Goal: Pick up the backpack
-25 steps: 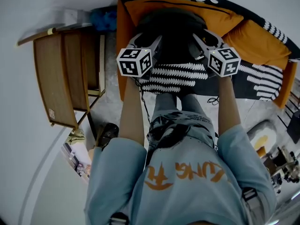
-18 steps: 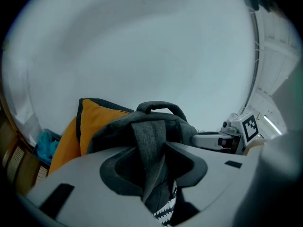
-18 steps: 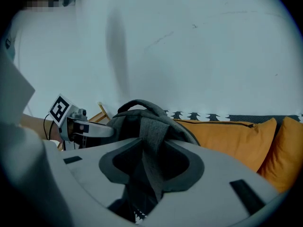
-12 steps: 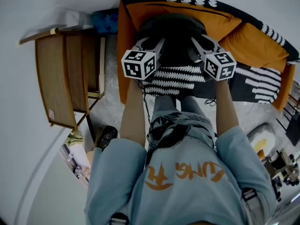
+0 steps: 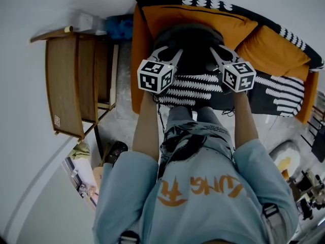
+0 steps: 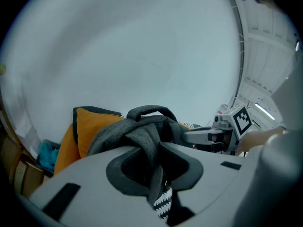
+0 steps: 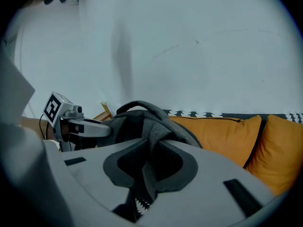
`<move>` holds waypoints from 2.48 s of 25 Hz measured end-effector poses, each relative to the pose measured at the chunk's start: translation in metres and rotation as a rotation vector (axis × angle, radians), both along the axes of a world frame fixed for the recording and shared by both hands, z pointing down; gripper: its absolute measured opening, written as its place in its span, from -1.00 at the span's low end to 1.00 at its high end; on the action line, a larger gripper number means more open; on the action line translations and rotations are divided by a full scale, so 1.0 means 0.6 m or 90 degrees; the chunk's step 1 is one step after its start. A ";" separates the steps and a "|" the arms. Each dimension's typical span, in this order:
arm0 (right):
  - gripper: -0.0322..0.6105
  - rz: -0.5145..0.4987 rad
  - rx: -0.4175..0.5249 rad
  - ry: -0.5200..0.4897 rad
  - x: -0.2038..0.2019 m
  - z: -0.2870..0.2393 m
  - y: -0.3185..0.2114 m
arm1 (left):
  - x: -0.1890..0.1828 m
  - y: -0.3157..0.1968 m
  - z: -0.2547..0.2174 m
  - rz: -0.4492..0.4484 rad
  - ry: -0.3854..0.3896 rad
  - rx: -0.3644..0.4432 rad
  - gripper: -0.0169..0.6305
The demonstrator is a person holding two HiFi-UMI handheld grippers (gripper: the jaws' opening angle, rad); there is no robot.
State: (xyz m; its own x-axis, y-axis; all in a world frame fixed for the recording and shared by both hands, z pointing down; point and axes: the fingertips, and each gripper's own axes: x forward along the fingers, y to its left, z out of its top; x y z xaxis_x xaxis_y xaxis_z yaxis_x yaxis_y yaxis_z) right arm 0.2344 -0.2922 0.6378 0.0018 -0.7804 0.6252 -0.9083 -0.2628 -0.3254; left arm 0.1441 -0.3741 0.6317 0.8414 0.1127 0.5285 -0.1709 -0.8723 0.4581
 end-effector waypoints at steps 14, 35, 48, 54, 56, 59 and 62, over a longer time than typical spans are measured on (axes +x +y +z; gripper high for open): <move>-0.79 -0.045 0.025 -0.023 -0.061 -0.063 0.062 | -0.065 0.068 -0.072 0.026 0.020 0.012 -0.70; -0.80 -0.154 0.212 0.076 -0.042 -0.346 0.055 | -0.040 0.057 -0.345 0.039 0.182 0.161 -0.70; -0.80 -0.180 0.345 0.129 -0.035 -0.520 0.064 | -0.030 0.067 -0.517 0.045 0.289 0.240 -0.69; -0.79 -0.184 0.377 0.141 -0.026 -0.565 0.079 | -0.016 0.079 -0.558 0.056 0.316 0.266 -0.69; -0.79 -0.183 0.379 0.147 -0.031 -0.573 0.080 | -0.018 0.078 -0.561 0.056 0.319 0.259 -0.69; -0.79 -0.183 0.392 0.145 -0.029 -0.581 0.080 | -0.016 0.078 -0.567 0.057 0.325 0.256 -0.69; -0.80 -0.182 0.398 0.149 -0.023 -0.584 0.085 | -0.010 0.083 -0.571 0.060 0.328 0.259 -0.69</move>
